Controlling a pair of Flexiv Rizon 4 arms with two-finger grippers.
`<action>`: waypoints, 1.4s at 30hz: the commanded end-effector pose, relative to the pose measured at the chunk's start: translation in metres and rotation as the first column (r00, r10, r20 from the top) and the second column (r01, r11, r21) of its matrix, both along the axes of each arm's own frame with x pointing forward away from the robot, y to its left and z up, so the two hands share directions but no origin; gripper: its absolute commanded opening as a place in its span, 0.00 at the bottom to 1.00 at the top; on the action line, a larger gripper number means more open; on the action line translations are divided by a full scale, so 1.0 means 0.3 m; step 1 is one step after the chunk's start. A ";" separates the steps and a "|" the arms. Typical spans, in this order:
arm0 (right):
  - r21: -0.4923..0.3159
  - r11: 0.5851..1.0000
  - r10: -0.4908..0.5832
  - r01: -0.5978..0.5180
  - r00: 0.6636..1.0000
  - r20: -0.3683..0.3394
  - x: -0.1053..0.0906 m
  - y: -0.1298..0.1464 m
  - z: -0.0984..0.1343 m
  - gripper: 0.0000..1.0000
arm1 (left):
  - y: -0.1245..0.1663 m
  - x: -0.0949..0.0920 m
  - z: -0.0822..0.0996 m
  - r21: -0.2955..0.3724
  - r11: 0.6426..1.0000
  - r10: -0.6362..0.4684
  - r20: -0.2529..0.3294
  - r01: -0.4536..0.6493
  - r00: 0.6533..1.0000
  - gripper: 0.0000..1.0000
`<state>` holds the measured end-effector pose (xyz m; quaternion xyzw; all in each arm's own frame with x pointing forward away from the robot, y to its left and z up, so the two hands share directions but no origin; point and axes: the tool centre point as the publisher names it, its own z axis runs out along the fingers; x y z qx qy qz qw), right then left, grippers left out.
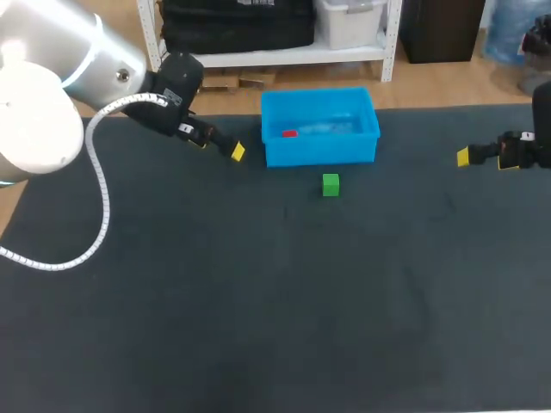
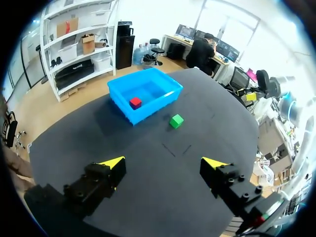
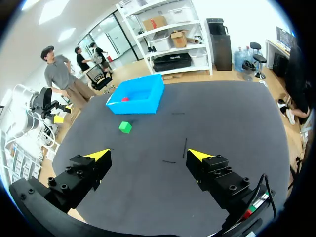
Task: Use the left arm to pick the red cube and place it into the blue plastic box first, then use the right arm to grasp the green cube and put it into the same blue plastic box after the first action is fully finished.
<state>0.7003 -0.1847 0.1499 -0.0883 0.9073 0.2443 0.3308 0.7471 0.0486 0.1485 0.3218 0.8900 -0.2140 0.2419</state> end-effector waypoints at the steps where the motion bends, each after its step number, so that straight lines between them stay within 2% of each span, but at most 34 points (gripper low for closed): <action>1: -0.001 1.000 0.000 0.000 1.000 0.000 0.001 0.000 -0.001 1.00 | -0.002 0.003 0.001 0.002 1.000 0.000 -0.003 0.000 1.000 1.00; 4: -0.001 1.000 0.000 0.000 1.000 0.000 0.001 0.000 -0.001 1.00 | -0.002 0.003 0.001 0.002 1.000 0.000 -0.003 0.000 1.000 1.00; 7: -0.038 0.999 -0.005 0.004 1.000 -0.025 0.004 0.012 0.010 1.00 | -0.002 0.003 0.001 0.002 1.000 0.000 -0.003 0.000 1.000 1.00; 16: -0.105 0.994 -0.051 0.033 0.985 -0.166 -0.008 0.080 -0.012 1.00 | -0.002 0.003 0.001 0.002 1.000 0.000 -0.003 0.000 1.000 1.00; 23: -0.159 0.987 -0.069 0.030 0.967 -0.247 -0.003 0.118 -0.004 1.00 | -0.002 0.003 0.001 0.002 1.000 0.000 -0.003 0.000 1.000 1.00; 32: -0.243 0.970 -0.112 0.025 0.929 -0.352 0.016 0.161 -0.002 1.00 | -0.002 0.003 0.001 0.002 1.000 0.000 -0.003 0.000 1.000 1.00; 42: -0.288 0.958 -0.132 0.011 0.905 -0.405 0.047 0.208 0.004 1.00 | -0.002 0.003 0.001 0.002 1.000 0.000 -0.003 0.000 1.000 1.00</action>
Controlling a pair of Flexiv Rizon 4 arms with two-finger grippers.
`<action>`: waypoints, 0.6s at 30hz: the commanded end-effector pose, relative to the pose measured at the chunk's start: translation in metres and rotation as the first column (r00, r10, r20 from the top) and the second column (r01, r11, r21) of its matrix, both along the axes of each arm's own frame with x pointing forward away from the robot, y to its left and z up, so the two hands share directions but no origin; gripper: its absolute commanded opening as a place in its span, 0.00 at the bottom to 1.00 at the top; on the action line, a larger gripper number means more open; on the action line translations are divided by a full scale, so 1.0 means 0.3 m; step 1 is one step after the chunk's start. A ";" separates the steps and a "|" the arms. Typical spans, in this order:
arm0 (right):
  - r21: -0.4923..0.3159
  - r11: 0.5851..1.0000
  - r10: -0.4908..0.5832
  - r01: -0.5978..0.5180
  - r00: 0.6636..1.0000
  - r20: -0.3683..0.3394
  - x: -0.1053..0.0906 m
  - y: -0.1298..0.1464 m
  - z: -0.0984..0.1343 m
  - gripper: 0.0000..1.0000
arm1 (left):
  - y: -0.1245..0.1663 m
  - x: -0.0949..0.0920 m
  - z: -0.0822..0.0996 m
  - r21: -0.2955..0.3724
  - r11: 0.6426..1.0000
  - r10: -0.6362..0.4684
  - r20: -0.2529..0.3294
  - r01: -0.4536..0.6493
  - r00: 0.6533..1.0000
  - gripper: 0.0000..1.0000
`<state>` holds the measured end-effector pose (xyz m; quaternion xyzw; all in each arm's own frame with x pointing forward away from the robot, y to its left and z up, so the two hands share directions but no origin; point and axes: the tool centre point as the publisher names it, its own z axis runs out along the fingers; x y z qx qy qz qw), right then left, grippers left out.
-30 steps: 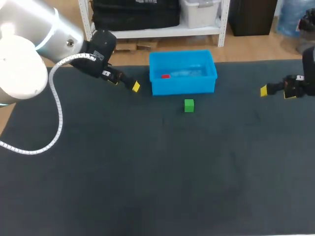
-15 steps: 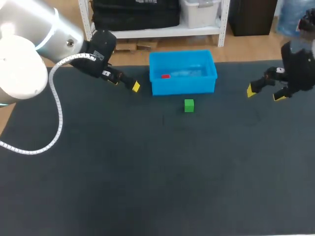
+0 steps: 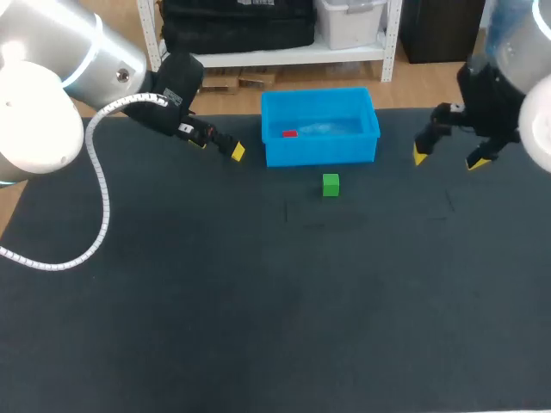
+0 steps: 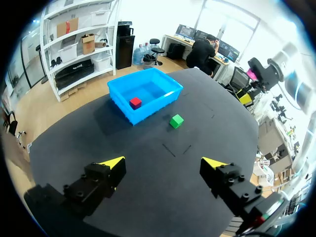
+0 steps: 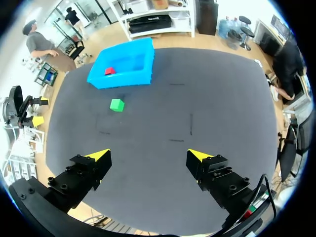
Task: Use the left arm to pick the red cube and place it into the blue plastic box first, then use the right arm to grasp the green cube and put it into the same blue plastic box after the first action is fully finished.
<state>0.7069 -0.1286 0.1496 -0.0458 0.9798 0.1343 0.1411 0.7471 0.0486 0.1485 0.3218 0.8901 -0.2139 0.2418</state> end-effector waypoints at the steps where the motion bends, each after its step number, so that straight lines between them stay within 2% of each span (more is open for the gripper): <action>1: -0.039 0.999 0.000 -0.001 0.999 -0.041 0.027 0.025 0.004 1.00 | -0.002 0.004 0.001 0.002 1.000 0.000 -0.003 0.000 1.000 1.00; 6: -0.085 0.996 -0.016 0.007 0.994 -0.110 0.034 0.042 0.003 1.00 | -0.002 0.004 0.001 0.002 1.000 0.000 -0.003 0.000 1.000 1.00; 15: -0.095 0.995 -0.043 0.026 0.983 -0.180 0.041 0.067 0.007 1.00 | -0.002 0.004 0.001 0.002 1.000 0.000 -0.003 0.000 1.000 1.00; 18: -0.122 0.992 -0.037 0.012 0.978 -0.207 0.046 0.077 0.008 1.00 | -0.002 0.004 0.001 0.002 1.000 0.000 -0.003 0.000 1.000 1.00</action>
